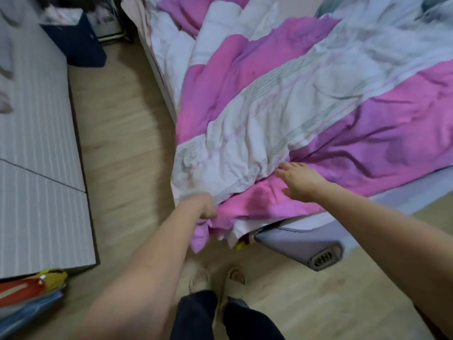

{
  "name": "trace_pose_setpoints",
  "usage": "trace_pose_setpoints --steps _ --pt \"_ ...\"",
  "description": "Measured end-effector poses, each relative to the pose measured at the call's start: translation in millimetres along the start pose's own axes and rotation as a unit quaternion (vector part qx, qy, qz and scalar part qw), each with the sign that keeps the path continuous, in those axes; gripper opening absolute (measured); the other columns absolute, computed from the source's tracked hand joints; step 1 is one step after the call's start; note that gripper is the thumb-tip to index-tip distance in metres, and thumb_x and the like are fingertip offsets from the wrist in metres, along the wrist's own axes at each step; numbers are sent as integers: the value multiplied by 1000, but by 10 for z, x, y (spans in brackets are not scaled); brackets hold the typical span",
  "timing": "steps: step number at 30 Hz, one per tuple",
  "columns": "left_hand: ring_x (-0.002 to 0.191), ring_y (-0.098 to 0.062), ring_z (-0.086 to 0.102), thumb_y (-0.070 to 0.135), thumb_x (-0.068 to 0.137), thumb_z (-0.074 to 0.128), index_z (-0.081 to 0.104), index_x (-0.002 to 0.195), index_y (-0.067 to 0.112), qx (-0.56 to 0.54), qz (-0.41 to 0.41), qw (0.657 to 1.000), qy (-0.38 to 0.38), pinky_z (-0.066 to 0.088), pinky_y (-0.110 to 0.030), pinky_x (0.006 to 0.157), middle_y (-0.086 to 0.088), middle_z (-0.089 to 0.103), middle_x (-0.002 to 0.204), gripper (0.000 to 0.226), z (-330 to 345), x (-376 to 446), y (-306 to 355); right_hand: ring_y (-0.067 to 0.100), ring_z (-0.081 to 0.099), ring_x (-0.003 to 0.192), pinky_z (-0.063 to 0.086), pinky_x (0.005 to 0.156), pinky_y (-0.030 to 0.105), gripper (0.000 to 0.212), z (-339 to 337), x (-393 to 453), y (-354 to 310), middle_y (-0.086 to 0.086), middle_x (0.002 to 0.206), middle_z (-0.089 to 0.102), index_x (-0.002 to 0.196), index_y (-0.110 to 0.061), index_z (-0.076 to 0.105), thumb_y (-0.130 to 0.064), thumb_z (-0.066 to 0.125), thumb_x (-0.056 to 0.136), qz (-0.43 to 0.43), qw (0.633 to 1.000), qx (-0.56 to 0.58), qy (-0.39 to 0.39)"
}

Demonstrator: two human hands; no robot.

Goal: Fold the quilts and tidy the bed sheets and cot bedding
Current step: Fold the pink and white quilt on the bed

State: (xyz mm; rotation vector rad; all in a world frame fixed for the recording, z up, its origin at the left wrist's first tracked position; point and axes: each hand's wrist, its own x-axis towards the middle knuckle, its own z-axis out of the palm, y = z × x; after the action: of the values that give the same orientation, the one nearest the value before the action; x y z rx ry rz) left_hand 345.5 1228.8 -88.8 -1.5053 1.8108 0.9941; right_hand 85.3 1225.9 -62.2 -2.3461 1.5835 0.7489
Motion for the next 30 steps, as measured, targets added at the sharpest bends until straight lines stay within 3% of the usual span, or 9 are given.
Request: trace_pose_setpoints --steps 2,6,11,15,19,22,26,30 --pt "93 -25 59 28 92 59 62 119 3 -2 55 998 -9 46 -27 70 -15 63 120 38 -318 -142 292 24 46 125 36 104 35 43 -228 -181 166 6 136 45 130 -14 48 -27 55 89 29 999 18 23" --pt "113 -28 56 27 92 54 61 115 3 47 162 983 66 46 -32 92 -15 60 125 33 -890 -352 986 28 54 113 41 93 35 40 -574 -652 589 8 121 54 126 -17 53 -23 55 87 105 989 83 67" --pt "113 -29 57 24 93 56 57 125 2 48 291 947 129 45 -31 93 -17 61 124 39 -1249 -594 2104 29 56 110 44 91 36 33 -716 -1379 1422 8 118 57 119 -14 56 -28 55 89 229 964 93 98" --pt "126 -28 49 27 92 58 43 141 6 64 351 922 149 39 -32 103 -16 49 140 55 -1293 -580 2997 30 56 110 44 89 35 34 -726 -1856 2185 10 118 57 120 -14 57 -25 56 88 317 931 109 142" --pt "138 -28 34 30 93 57 29 149 10 69 373 907 183 28 -35 112 -17 35 150 66 -1264 -396 4009 32 51 116 41 95 38 46 -473 -2116 3050 13 126 51 131 -12 49 -20 56 86 381 893 143 190" --pt "139 -31 29 37 91 59 23 151 12 39 360 907 215 26 -38 114 -16 28 152 74 -1237 -214 4666 33 41 126 35 103 41 61 -282 -2142 3618 18 133 45 139 -6 37 -30 60 88 416 858 200 228" --pt "142 -31 23 54 85 62 13 153 11 39 320 927 193 22 -39 115 -16 24 155 94 -1178 -13 5501 35 44 128 37 104 42 95 -98 -2087 4312 21 139 46 140 -1 30 -58 70 75 419 809 374 175" --pt "141 -35 20 64 76 65 7 153 14 23 270 944 190 25 -47 113 -17 21 154 108 -1030 176 5853 37 48 123 40 101 44 108 48 -1889 4474 20 136 48 139 1 28 -68 70 67 388 773 483 138"
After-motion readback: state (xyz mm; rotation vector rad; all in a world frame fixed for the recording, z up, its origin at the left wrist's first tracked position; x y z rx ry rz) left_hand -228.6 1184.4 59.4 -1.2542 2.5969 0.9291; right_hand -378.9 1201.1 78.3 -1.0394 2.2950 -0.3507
